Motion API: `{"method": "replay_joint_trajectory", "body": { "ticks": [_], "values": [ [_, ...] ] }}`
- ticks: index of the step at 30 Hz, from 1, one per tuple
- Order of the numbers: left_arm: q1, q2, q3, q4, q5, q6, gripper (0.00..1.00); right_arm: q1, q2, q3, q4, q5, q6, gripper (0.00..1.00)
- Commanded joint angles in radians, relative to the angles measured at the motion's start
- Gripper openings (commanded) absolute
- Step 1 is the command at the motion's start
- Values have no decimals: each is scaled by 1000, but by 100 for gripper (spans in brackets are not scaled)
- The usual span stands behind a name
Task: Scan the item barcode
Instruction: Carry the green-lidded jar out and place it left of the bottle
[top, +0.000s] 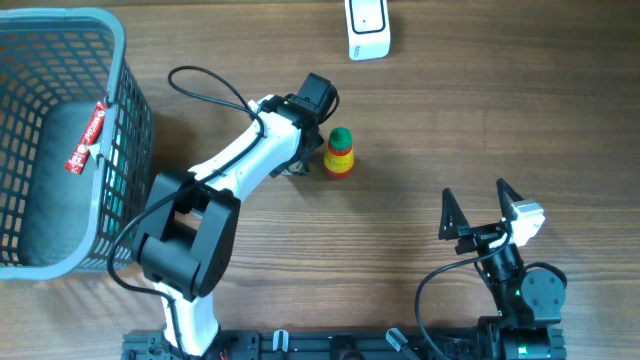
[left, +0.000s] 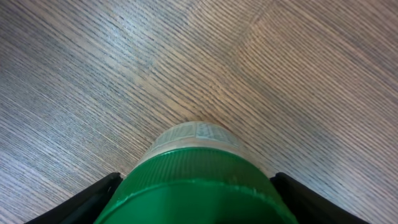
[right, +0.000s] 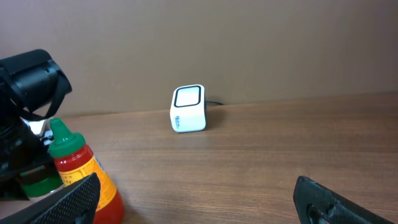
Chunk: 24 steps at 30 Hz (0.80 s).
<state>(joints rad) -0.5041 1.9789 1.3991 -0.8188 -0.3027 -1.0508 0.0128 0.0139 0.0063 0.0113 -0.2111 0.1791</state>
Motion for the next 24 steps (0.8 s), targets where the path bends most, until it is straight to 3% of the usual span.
{"method": "replay_joint_trajectory", "body": {
  "ticks": [1, 6, 11, 17, 24],
  "values": [
    [-3, 5, 12, 8, -1, -8, 81, 7, -6, -1, 3, 13, 6, 100],
    [-2, -29, 67, -10, 21, 0, 100, 7, -6, -1, 3, 13, 6, 100],
    [0, -123, 208, -55, -5, 107, 100, 7, -6, -1, 3, 13, 6, 100],
    [38, -280, 321, -158, -154, 109, 100, 6, -6, -1, 3, 13, 6, 100],
    [161, -539, 322, -185, -319, 109, 100, 7, -6, -1, 3, 13, 6, 100]
  ]
}}
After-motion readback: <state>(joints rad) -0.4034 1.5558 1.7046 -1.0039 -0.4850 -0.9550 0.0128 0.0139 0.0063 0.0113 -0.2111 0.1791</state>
